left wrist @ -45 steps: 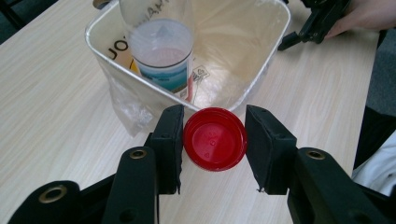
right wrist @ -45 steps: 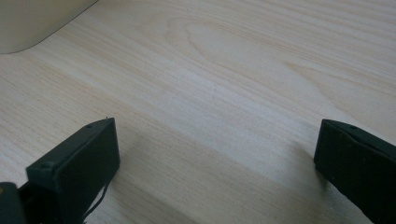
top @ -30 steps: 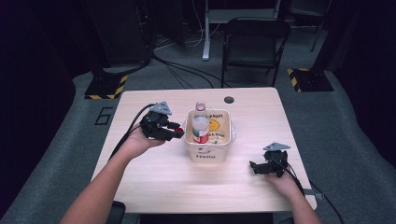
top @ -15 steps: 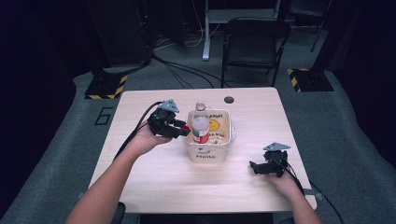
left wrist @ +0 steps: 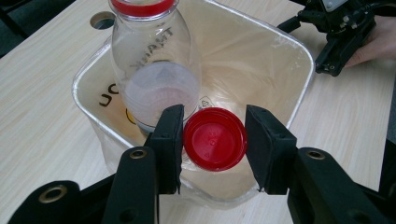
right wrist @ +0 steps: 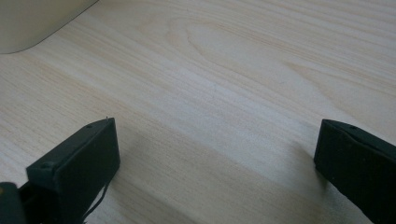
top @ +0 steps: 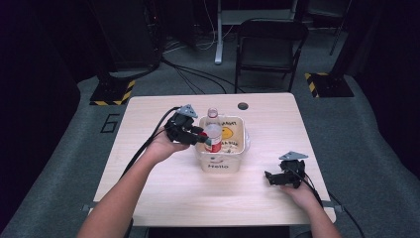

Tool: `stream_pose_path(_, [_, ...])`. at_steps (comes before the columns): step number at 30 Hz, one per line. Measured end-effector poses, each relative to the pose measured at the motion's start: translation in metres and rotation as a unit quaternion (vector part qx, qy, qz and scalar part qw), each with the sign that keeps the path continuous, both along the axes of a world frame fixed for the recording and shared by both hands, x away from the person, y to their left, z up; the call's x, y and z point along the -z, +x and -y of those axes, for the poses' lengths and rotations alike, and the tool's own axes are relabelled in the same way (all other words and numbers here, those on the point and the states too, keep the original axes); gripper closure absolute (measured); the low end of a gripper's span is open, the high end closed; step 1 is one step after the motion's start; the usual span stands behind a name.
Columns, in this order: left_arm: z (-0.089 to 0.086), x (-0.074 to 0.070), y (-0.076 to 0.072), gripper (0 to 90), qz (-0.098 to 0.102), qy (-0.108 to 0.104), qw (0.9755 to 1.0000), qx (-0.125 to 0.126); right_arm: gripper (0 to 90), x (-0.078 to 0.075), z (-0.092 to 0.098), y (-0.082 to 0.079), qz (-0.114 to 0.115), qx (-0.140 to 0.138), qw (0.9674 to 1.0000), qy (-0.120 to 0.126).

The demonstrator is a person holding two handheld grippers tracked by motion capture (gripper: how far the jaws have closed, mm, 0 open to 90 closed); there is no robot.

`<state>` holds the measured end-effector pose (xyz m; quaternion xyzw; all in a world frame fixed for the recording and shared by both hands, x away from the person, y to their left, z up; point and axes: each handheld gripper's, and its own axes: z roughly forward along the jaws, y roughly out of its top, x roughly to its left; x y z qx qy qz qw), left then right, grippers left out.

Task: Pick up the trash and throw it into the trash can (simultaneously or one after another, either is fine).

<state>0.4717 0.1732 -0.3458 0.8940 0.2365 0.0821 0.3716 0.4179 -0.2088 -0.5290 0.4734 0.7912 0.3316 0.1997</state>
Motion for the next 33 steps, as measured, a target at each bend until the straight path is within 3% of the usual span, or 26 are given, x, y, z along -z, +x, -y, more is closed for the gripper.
stream_pose_path(4, [0.005,0.006,0.003,58.5,-0.001,-0.003,1.0000,-0.006,0.0,0.000,0.000,0.000,0.000,0.000,1.0000,0.000])
stream_pose_path(14, [0.015,0.020,0.003,58.3,-0.002,0.014,0.9999,-0.003,0.0,0.000,0.000,0.000,0.000,0.000,1.0000,0.000])
stream_pose_path(27, [0.012,0.028,0.005,54.5,-0.001,0.018,0.9998,-0.011,0.0,0.000,0.000,0.000,0.000,0.000,1.0000,0.000])
stream_pose_path(33, [0.006,0.026,0.002,51.7,0.002,0.016,0.9998,-0.015,0.0,0.000,0.000,0.000,0.000,0.000,1.0000,0.000])
